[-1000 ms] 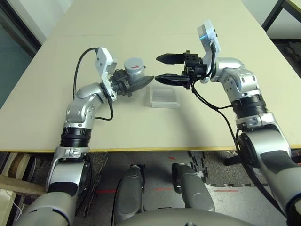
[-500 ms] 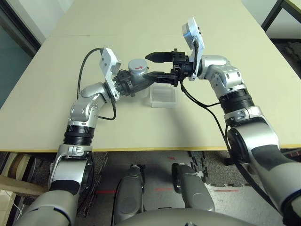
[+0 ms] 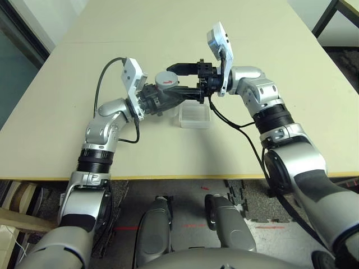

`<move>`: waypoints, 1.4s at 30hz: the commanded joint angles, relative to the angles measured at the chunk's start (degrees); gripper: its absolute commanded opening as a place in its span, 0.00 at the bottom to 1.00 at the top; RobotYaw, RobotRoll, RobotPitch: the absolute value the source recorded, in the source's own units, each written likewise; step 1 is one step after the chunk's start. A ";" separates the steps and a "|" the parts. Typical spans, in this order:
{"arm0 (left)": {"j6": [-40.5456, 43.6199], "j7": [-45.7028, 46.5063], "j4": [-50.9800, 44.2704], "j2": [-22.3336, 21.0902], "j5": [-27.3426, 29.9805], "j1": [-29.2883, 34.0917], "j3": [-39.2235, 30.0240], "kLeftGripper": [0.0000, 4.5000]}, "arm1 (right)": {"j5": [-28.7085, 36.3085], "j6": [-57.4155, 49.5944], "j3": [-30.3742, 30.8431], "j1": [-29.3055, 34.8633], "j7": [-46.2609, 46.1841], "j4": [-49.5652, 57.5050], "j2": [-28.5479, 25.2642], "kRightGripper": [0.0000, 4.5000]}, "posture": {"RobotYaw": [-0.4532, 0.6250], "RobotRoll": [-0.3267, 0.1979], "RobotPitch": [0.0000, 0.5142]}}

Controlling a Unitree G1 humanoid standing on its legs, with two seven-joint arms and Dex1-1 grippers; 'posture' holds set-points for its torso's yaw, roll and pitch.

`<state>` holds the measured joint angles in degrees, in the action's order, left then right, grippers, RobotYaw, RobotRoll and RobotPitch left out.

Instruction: Pour the medicine from the bottle into the box.

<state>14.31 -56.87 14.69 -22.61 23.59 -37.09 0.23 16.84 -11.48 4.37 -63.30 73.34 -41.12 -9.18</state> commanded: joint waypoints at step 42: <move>1.71 -2.16 -1.26 -0.27 -0.05 1.44 1.30 0.59 | 0.48 12.19 -5.04 -10.05 14.07 -19.64 0.06 1.00 | 0.37 0.62 0.29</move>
<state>16.13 -58.74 12.49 -22.74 24.37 -35.21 1.10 18.33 -0.34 -0.69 -73.01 86.71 -60.65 -8.54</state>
